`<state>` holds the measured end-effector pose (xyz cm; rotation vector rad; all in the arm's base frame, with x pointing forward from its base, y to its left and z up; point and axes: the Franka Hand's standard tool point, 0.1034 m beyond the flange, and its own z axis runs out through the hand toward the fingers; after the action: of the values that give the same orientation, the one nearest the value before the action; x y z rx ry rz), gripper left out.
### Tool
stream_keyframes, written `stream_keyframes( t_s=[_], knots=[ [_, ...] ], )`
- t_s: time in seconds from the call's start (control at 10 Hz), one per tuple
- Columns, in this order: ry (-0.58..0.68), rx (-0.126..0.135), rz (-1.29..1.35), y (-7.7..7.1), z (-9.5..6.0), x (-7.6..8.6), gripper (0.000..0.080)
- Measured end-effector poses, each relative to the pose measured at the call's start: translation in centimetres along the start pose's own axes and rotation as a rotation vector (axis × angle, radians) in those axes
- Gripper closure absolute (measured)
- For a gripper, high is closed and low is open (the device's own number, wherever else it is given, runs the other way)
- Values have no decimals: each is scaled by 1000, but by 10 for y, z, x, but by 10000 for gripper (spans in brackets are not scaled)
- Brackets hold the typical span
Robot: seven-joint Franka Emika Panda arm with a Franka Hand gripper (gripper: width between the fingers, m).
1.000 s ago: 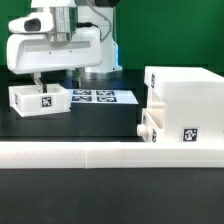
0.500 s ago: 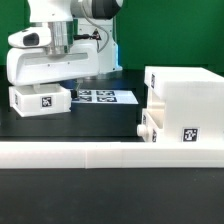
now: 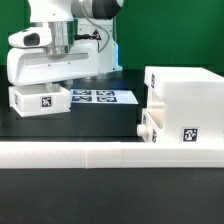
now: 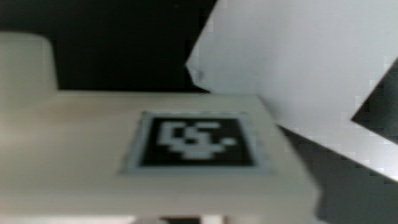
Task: Assemble drawer
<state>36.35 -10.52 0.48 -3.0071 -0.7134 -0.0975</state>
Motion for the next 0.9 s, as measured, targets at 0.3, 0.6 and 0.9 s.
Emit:
stream_keyframes(
  t_s=[0.3,0.6,0.9],
  knots=[
    [6,-5,-6,-1,-1,3,758],
    [27,-22,-3,-19,-11,33,758],
    [30,-19,-2,-41,-27,81,758]
  ],
)
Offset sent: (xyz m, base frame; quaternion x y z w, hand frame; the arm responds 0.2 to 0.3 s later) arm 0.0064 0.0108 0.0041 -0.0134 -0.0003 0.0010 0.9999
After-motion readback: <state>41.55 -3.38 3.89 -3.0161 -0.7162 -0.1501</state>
